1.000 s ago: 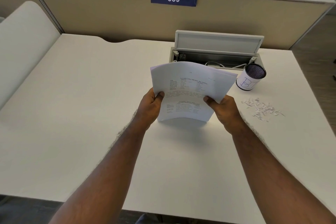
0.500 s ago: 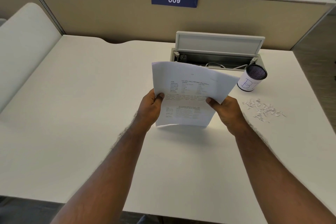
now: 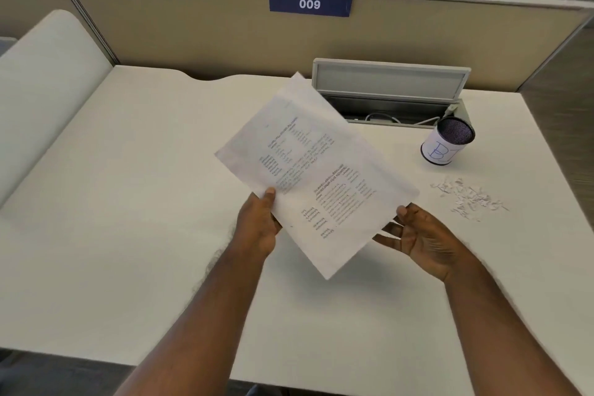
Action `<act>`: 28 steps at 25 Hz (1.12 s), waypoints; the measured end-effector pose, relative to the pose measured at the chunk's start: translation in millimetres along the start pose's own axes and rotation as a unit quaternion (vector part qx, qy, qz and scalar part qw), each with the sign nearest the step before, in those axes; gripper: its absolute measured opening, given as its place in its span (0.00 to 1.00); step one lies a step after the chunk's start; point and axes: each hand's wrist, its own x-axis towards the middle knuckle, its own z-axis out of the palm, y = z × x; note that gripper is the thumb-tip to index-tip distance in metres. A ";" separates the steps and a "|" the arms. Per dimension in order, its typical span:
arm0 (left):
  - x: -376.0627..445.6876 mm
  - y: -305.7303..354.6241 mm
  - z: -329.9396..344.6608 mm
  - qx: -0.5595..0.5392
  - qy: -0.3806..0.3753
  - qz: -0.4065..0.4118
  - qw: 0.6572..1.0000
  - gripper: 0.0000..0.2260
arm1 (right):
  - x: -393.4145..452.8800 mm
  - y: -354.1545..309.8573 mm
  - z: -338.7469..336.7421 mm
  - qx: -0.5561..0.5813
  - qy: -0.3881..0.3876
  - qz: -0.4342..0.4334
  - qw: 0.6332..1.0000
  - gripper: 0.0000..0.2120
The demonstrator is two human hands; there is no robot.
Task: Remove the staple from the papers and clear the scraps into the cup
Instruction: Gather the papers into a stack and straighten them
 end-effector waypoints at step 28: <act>32.7 19.2 -58.5 0.476 -0.040 0.169 0.862 0.10 | 6.2 -0.3 20.5 -0.354 0.164 -0.137 0.911 0.11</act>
